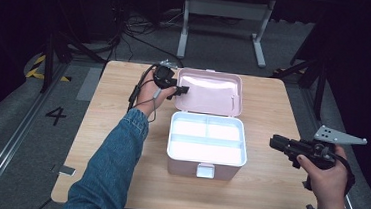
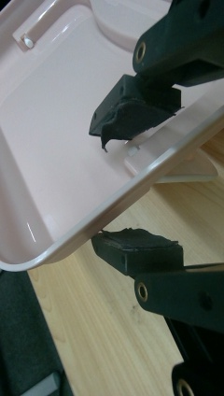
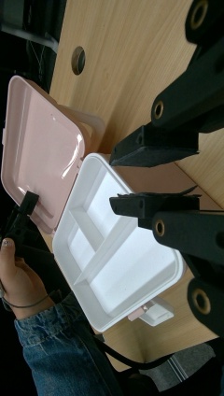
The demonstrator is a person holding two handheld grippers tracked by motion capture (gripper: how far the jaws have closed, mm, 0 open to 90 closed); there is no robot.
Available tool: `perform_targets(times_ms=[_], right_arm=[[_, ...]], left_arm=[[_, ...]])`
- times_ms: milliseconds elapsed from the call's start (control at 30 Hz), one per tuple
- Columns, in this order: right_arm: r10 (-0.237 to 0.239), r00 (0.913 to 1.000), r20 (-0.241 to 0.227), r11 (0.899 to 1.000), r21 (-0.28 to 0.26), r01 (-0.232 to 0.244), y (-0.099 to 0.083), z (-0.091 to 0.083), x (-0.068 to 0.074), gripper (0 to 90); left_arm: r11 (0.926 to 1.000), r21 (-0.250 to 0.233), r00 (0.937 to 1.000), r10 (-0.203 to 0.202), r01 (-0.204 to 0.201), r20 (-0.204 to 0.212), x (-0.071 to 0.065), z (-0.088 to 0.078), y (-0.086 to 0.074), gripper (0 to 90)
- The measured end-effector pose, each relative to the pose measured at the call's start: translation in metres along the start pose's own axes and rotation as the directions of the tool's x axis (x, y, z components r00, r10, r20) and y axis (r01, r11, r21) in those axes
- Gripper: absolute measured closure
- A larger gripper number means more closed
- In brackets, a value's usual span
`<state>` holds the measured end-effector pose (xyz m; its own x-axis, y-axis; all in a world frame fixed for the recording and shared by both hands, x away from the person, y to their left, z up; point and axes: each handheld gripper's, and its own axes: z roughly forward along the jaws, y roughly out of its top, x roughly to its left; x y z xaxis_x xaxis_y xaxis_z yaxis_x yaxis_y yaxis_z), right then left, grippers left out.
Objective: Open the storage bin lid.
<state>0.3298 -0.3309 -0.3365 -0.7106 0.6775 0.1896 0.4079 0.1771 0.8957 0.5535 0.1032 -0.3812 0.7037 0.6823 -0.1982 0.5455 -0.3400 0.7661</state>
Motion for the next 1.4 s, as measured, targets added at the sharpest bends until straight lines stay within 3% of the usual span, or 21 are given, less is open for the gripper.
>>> perform_targets(times_ms=[100, 167, 233, 433, 567, 667, 800, 867, 900, 1000, 1100, 1133, 1167, 1233, 1300, 1400], right_arm=[[0.002, 1.0000, 0.000, 1.000, 0.000, -0.002, 0.000, 0.000, 0.000, 74.8], [0.004, 1.0000, -0.001, 1.000, 0.000, -0.004, 0.000, 0.000, 0.000, 74.8], [0.002, 1.0000, 0.001, 1.000, -0.003, -0.002, 0.000, 0.000, -0.001, 74.5], [0.005, 1.0000, -0.002, 1.000, -0.001, -0.005, 0.000, 0.000, -0.002, 74.0], [0.006, 1.0000, -0.005, 1.000, -0.004, -0.006, 0.000, 0.001, -0.002, 73.5], [0.007, 0.9999, -0.009, 1.000, -0.005, -0.007, 0.001, 0.002, -0.003, 72.8], [0.011, 0.9997, -0.021, 1.000, -0.005, -0.011, 0.004, 0.006, -0.004, 71.9], [0.004, 0.9997, -0.024, 1.000, -0.003, -0.005, 0.005, 0.009, -0.005, 71.7], [0.004, 0.9997, -0.024, 1.000, -0.003, -0.005, 0.005, 0.009, -0.005, 71.7], [0.004, 0.9994, -0.035, 1.000, 0.004, -0.004, 0.006, 0.014, -0.006, 71.6], [-0.003, 0.9993, -0.038, 1.000, 0.011, 0.004, 0.009, 0.020, -0.009, 70.9], [0.001, 0.9992, -0.039, 1.000, 0.012, 0.000, 0.010, 0.020, -0.010, 70.7], [-0.003, 0.9993, -0.037, 1.000, 0.012, 0.004, 0.011, 0.021, -0.011, 70.4], [0.003, 0.9993, -0.036, 1.000, 0.013, -0.002, 0.013, 0.022, -0.013, 69.5], [0.005, 0.9993, -0.036, 1.000, 0.013, -0.004, 0.015, 0.022, -0.017, 68.8], [0.004, 0.9998, -0.022, 1.000, 0.025, -0.004, 0.017, 0.024, -0.023, 67.3]], left_arm=[[0.9996, 0.022, 0.9998, -0.019, 0.019, 0.003, 0.002, 0.003, -0.003, 42.2], [0.9983, 0.053, 0.9991, 0.025, -0.024, -0.033, 0.003, 0.005, -0.005, 43.3], [0.9966, 0.078, 0.9988, 0.029, -0.026, -0.040, 0.002, 0.006, -0.005, 43.9], [0.9975, 0.067, 0.9993, 0.026, -0.024, -0.029, 0.003, 0.005, -0.007, 43.7], [0.9982, 0.044, 0.9982, 0.041, -0.039, -0.044, 0.001, -0.001, -0.006, 44.3], [0.9991, 0.000, 0.9986, 0.042, -0.042, -0.031, -0.003, -0.015, -0.001, 44.0], [0.9945, -0.047, 0.9955, 0.093, -0.094, -0.016, -0.015, -0.037, 0.004, 43.7], [0.9899, -0.079, 0.9930, 0.118, -0.118, -0.010, -0.025, -0.055, 0.004, 43.4], [0.9899, -0.079, 0.9930, 0.118, -0.118, -0.010, -0.025, -0.055, 0.004, 43.3], [0.9858, -0.090, 0.9898, 0.143, -0.142, -0.002, -0.033, -0.075, 0.000, 43.3], [0.9791, -0.107, 0.9849, 0.173, -0.173, -0.009, -0.045, -0.106, -0.008, 42.7], [0.9791, -0.107, 0.9849, 0.173, -0.173, -0.009, -0.045, -0.106, -0.008, 42.7], [0.9775, -0.108, 0.9834, 0.181, -0.181, -0.009, -0.051, -0.120, -0.014, 42.6], [0.9752, -0.107, 0.9810, 0.194, -0.194, -0.010, -0.056, -0.134, -0.019, 42.4], [0.9743, -0.107, 0.9802, 0.197, -0.198, -0.016, -0.058, -0.140, -0.022, 42.1], [0.9735, -0.109, 0.9796, 0.199, -0.201, -0.029, -0.064, -0.162, -0.033, 42.1]])
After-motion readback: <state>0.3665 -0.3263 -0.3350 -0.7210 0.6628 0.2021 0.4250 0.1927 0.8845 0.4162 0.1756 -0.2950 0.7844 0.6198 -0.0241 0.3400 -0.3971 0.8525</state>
